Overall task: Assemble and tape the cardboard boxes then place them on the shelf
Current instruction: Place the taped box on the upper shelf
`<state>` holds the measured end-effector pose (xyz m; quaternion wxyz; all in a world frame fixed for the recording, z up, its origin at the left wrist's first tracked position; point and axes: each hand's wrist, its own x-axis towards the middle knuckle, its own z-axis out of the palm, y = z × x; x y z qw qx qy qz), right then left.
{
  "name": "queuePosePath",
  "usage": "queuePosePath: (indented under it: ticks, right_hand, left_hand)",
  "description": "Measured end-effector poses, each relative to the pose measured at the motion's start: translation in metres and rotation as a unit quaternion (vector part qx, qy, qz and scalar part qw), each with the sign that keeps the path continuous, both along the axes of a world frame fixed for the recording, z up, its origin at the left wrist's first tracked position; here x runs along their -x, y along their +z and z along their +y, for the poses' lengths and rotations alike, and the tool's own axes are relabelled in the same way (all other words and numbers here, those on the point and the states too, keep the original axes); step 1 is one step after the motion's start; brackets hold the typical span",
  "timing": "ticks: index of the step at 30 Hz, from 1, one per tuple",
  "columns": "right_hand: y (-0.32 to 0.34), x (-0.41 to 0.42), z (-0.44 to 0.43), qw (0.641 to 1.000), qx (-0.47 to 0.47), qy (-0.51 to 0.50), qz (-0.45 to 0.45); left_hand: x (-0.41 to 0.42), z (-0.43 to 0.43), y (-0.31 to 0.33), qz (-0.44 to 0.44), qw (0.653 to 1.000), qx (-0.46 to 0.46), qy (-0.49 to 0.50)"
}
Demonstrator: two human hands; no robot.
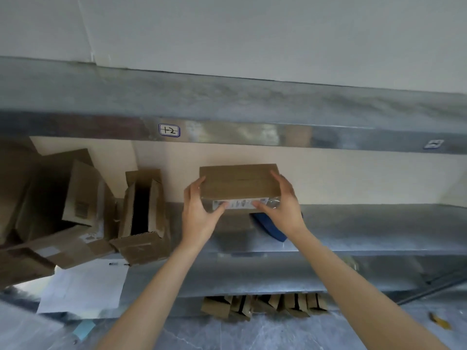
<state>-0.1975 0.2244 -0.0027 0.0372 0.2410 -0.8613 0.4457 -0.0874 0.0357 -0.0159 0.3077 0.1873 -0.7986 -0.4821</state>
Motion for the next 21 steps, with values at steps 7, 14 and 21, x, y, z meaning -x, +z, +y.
queuePosePath:
  ticks: [7,14,21]
  right_hand:
    - [0.027,0.022,0.07,0.996,0.01,-0.087,0.02]
    - [0.03,0.04,0.17,0.984,0.033,-0.174,0.013]
    - [0.028,0.069,0.28,0.975,0.029,-0.217,0.024]
  left_hand:
    - [0.052,0.053,0.03,0.01,0.995,0.029,-0.092]
    - [0.105,0.131,0.046,0.0,0.974,0.03,-0.224]
    - [0.156,0.225,0.048,-0.029,0.956,0.054,-0.287]
